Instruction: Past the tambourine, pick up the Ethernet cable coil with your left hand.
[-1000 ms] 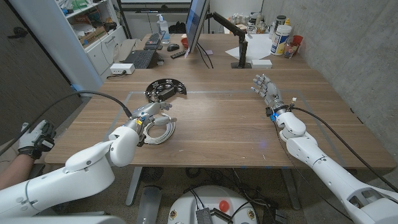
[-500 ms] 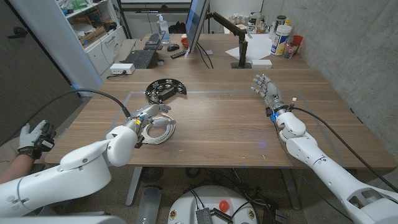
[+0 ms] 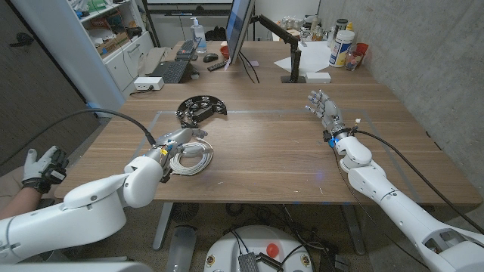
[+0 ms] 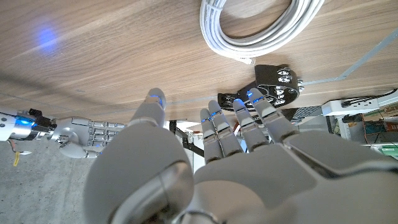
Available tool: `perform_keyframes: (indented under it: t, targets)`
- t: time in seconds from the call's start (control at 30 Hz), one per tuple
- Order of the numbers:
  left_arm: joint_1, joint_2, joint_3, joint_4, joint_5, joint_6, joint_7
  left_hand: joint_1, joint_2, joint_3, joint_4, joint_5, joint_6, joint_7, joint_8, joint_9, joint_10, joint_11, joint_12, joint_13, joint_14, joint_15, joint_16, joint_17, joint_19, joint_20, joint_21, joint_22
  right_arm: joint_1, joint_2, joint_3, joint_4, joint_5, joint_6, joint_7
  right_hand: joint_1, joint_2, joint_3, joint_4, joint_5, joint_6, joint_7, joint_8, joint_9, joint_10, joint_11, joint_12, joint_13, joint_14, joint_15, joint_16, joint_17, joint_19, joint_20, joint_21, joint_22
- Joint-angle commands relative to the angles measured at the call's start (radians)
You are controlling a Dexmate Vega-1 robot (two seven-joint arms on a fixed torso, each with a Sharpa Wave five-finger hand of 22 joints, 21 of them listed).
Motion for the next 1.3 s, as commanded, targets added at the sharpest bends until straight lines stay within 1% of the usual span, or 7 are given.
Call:
perform_keyframes:
  t: [0.03, 0.27, 0.3, 0.37, 0.5, 1.0, 1.3]
  targets:
    - [0.112, 0.044, -0.084, 0.019, -0.019, -0.079, 0.05, 0.004, 0.004, -0.006, 0.001, 0.004, 0.012, 0.0, 0.007, 0.005, 0.012, -0.001, 0.007, 0.002, 0.012, -0.08, 0.001, 0.004, 0.004, -0.007, 0.002, 0.002, 0.001, 0.002, -0.002, 0.0, -0.014, -0.002, -0.02, 0.0, 0.01, 0.0, 0.0, 0.003, 0.003, -0.006, 0.004, -0.001, -0.003, 0.003, 0.006, 0.003, -0.004, -0.015, 0.002, 0.002, -0.002, -0.002, 0.004, 0.001]
    - [0.192, 0.054, -0.156, 0.023, -0.018, -0.108, 0.054, 0.004, 0.005, -0.008, 0.001, 0.004, 0.014, 0.0, 0.007, 0.005, 0.014, -0.001, 0.007, 0.003, 0.012, -0.081, 0.0, 0.004, 0.005, -0.008, 0.002, 0.002, 0.0, 0.005, -0.002, -0.001, -0.027, -0.002, -0.043, 0.0, 0.01, -0.001, 0.0, 0.003, 0.003, -0.005, 0.004, -0.001, -0.004, 0.003, 0.006, 0.003, -0.004, -0.014, 0.003, 0.002, -0.002, -0.001, 0.004, 0.001]
    - [0.226, 0.06, -0.188, 0.022, -0.019, -0.109, 0.051, 0.004, 0.005, -0.008, 0.001, 0.005, 0.016, 0.001, 0.007, 0.005, 0.015, -0.001, 0.007, 0.003, 0.013, -0.081, 0.0, 0.004, 0.005, -0.008, 0.002, 0.002, 0.0, 0.006, -0.003, -0.002, -0.032, -0.003, -0.052, 0.0, 0.011, 0.0, 0.0, 0.003, 0.004, -0.005, 0.005, -0.001, -0.004, 0.002, 0.006, 0.003, -0.004, -0.014, 0.003, 0.002, -0.002, -0.001, 0.005, 0.001]
    - [0.233, 0.055, -0.196, 0.024, -0.011, -0.116, 0.042, 0.004, 0.005, -0.009, 0.001, 0.005, 0.016, 0.001, 0.007, 0.005, 0.017, 0.001, 0.008, 0.003, 0.013, -0.08, 0.0, 0.004, 0.005, -0.008, 0.002, 0.002, 0.0, 0.006, -0.003, -0.002, -0.032, -0.003, -0.053, 0.0, 0.01, 0.0, 0.0, 0.003, 0.003, -0.005, 0.004, -0.001, -0.004, 0.002, 0.006, 0.003, -0.004, -0.015, 0.003, 0.001, -0.002, -0.002, 0.005, 0.001]
    - [0.31, 0.042, -0.268, 0.029, 0.013, -0.138, 0.021, 0.004, 0.006, -0.01, 0.002, 0.005, 0.015, 0.0, 0.006, 0.005, 0.017, -0.001, 0.007, 0.004, 0.011, -0.08, -0.001, 0.004, 0.006, -0.008, 0.002, 0.002, 0.0, 0.006, -0.005, -0.003, -0.043, 0.0, -0.062, 0.0, 0.01, 0.0, -0.001, 0.003, 0.004, -0.005, 0.004, -0.001, -0.004, 0.002, 0.006, 0.003, -0.004, -0.015, 0.003, 0.001, -0.002, -0.002, 0.005, 0.001]
    - [0.363, -0.047, -0.327, 0.042, 0.146, -0.204, -0.098, 0.003, 0.008, -0.015, 0.002, 0.006, 0.016, -0.002, 0.004, 0.005, 0.017, 0.0, 0.006, 0.006, 0.009, -0.084, -0.004, 0.004, 0.005, -0.009, 0.001, 0.003, 0.002, 0.009, -0.005, -0.002, -0.055, -0.003, -0.083, 0.001, 0.011, 0.0, -0.001, 0.003, 0.003, -0.005, 0.004, -0.001, -0.004, 0.001, 0.006, 0.003, -0.005, -0.016, 0.003, 0.0, -0.002, -0.002, 0.005, 0.001]
    - [0.429, -0.135, -0.395, 0.051, 0.24, -0.267, -0.169, 0.003, 0.009, -0.018, 0.003, 0.006, 0.013, 0.001, 0.001, 0.005, 0.018, -0.001, 0.005, 0.007, 0.01, -0.085, -0.005, 0.004, 0.007, -0.01, 0.001, 0.003, 0.004, 0.011, -0.007, 0.001, -0.07, 0.004, -0.094, 0.0, 0.011, 0.0, -0.001, 0.003, 0.003, -0.006, 0.004, -0.001, -0.004, 0.002, 0.006, 0.003, -0.005, -0.015, 0.003, -0.001, -0.001, -0.003, 0.005, 0.001]
